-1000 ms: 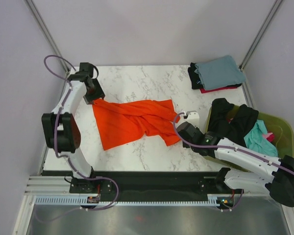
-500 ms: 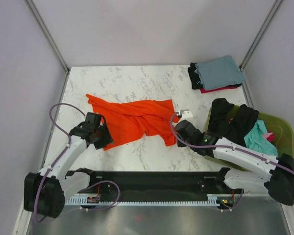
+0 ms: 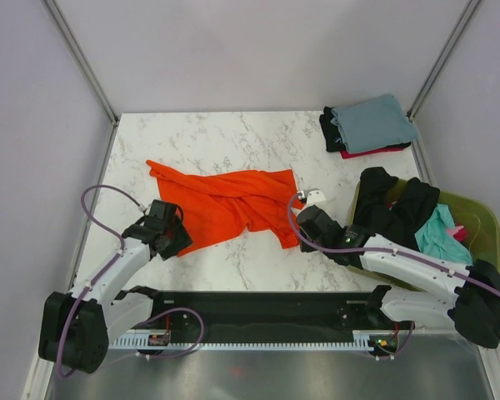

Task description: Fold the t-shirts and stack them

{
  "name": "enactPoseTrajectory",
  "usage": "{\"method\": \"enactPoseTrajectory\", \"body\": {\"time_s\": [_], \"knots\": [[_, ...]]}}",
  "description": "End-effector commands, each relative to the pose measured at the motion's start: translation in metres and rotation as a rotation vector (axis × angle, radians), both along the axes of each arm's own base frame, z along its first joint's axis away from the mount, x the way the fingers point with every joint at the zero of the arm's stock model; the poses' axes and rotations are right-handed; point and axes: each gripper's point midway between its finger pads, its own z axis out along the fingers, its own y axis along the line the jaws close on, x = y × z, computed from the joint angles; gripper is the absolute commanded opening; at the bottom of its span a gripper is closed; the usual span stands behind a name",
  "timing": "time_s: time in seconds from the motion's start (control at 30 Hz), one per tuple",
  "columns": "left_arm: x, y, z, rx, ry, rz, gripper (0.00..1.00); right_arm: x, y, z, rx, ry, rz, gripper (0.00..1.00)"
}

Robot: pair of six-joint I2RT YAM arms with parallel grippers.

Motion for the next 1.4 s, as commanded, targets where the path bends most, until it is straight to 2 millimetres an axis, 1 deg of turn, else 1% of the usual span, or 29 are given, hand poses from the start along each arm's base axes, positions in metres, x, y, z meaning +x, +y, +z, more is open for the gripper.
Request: {"method": "enactPoseTrajectory", "body": {"time_s": [0.0,0.03,0.07,0.17,0.23,0.4,0.5,0.53,0.57,0.6,0.63,0.7,0.73,0.83,0.87,0.93,0.97,1.03,1.07,1.1,1.13,1.17,1.2,1.23,1.27,1.3,1.33,1.37], "knots": [[0.017,0.016,0.006,0.076,-0.042,0.092,0.61,0.001,0.000,0.001,0.003,-0.019,0.006,0.00],[0.016,0.018,0.004,0.085,-0.031,0.099,0.61,0.002,-0.002,0.000,-0.002,-0.020,0.003,0.00],[0.013,0.017,-0.002,0.086,0.001,0.099,0.63,0.002,-0.004,-0.002,-0.009,-0.019,-0.004,0.00],[0.007,0.014,-0.010,0.078,0.054,0.091,0.62,0.001,-0.005,-0.003,-0.010,-0.021,-0.010,0.00],[0.007,0.015,-0.010,0.085,0.050,0.095,0.62,0.002,-0.006,-0.004,-0.014,-0.026,-0.016,0.00],[0.005,0.012,-0.012,0.076,0.058,0.089,0.61,0.004,-0.007,-0.008,-0.040,-0.023,-0.014,0.00],[0.008,0.010,-0.014,0.075,0.054,0.086,0.54,0.006,-0.008,-0.010,-0.053,-0.026,-0.019,0.00],[0.009,0.008,-0.014,0.066,0.050,0.081,0.50,0.007,-0.008,-0.010,-0.059,-0.027,-0.021,0.00],[0.008,0.006,-0.016,0.055,0.050,0.076,0.49,0.007,-0.008,-0.011,-0.061,-0.028,-0.021,0.00],[0.012,0.005,-0.015,0.048,0.032,0.078,0.48,0.008,-0.008,-0.012,-0.062,-0.027,-0.021,0.00],[0.014,0.004,-0.012,0.044,0.015,0.077,0.41,0.008,-0.006,-0.012,-0.060,-0.026,-0.017,0.00],[0.018,0.000,-0.008,0.020,-0.012,0.066,0.31,0.009,-0.003,-0.013,-0.060,-0.017,-0.010,0.00],[0.022,-0.002,-0.002,0.006,-0.041,0.059,0.16,0.009,-0.001,-0.013,-0.058,-0.012,-0.004,0.00],[0.032,-0.006,0.023,-0.013,-0.113,0.033,0.05,0.011,0.008,-0.005,-0.028,-0.013,0.009,0.00],[0.040,-0.006,0.039,-0.011,-0.152,0.023,0.03,0.015,0.015,0.007,0.000,-0.032,0.017,0.00],[0.045,-0.003,0.063,0.005,-0.195,0.019,0.02,0.021,0.024,0.027,0.030,-0.063,0.037,0.00],[0.050,0.000,0.093,0.025,-0.248,0.008,0.02,0.029,0.034,0.055,0.063,-0.112,0.056,0.00],[0.053,0.007,0.127,0.052,-0.305,0.003,0.02,0.036,0.039,0.087,0.085,-0.164,0.071,0.00],[0.054,0.013,0.165,0.078,-0.376,-0.003,0.02,0.044,0.046,0.124,0.131,-0.227,0.074,0.00],[0.054,0.016,0.184,0.091,-0.414,-0.005,0.02,0.048,0.042,0.146,0.134,-0.277,0.072,0.00],[0.053,0.019,0.204,0.104,-0.456,-0.008,0.02,0.050,0.043,0.169,0.154,-0.320,0.078,0.00],[0.050,0.024,0.242,0.128,-0.540,-0.025,0.02,0.052,0.040,0.216,0.210,-0.408,0.075,0.00],[0.048,0.028,0.262,0.143,-0.585,-0.027,0.02,0.052,0.039,0.240,0.239,-0.451,0.078,0.00],[0.044,0.033,0.280,0.160,-0.624,-0.022,0.02,0.050,0.036,0.265,0.270,-0.496,0.082,0.00],[0.039,0.043,0.320,0.197,-0.714,-0.001,0.02,0.046,0.032,0.309,0.336,-0.570,0.083,0.00],[0.032,0.050,0.336,0.219,-0.750,0.011,0.02,0.042,0.025,0.334,0.367,-0.617,0.081,0.00],[0.024,0.061,0.371,0.243,-0.831,0.054,0.02,0.035,0.017,0.373,0.416,-0.687,0.083,0.00],[0.019,0.067,0.387,0.276,-0.864,0.055,0.02,0.029,0.009,0.393,0.443,-0.728,0.086,0.00]]}}
